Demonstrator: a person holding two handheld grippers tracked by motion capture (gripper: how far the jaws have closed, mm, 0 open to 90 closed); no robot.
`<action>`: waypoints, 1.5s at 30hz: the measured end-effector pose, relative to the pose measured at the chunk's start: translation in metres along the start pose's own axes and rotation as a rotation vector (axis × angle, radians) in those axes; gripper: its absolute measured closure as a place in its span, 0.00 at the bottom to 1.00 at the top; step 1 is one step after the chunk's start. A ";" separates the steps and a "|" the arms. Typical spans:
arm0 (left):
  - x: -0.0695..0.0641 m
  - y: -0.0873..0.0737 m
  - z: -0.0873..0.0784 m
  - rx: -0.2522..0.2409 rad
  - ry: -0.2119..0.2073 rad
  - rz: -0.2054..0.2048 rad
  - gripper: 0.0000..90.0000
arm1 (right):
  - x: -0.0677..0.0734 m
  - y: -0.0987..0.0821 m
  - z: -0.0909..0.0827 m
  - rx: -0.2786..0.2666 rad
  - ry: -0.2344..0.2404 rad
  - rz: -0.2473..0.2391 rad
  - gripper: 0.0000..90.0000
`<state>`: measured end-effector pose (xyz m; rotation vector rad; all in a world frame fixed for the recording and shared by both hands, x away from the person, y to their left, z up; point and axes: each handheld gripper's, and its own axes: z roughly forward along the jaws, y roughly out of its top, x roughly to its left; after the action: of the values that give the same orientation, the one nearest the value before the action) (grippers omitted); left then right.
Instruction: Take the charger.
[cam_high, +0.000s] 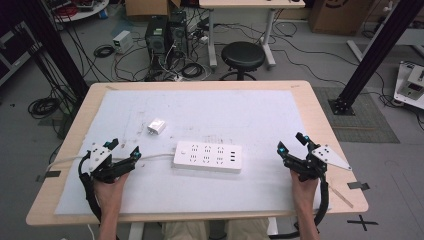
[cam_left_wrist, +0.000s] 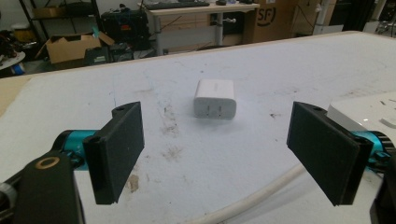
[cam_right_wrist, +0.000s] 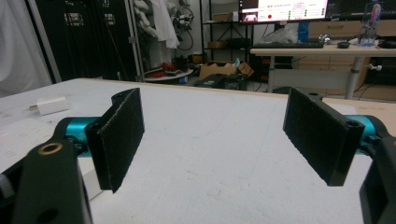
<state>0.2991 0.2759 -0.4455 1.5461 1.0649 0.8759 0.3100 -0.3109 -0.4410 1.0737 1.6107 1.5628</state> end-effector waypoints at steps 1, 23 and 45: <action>0.001 0.000 0.000 0.004 -0.002 -0.008 0.21 | -0.001 0.000 0.001 -0.002 0.005 -0.008 0.23; -0.002 0.001 0.000 0.008 -0.062 -0.037 0.21 | -0.001 -0.001 0.001 0.042 0.015 0.020 0.23; -0.017 0.065 0.004 -0.001 -0.119 0.054 0.23 | 0.002 -0.002 0.003 0.085 0.050 0.029 0.23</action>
<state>0.3098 0.2531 -0.3832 1.6123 0.9410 0.8103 0.3120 -0.3078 -0.4430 1.1145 1.7159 1.5638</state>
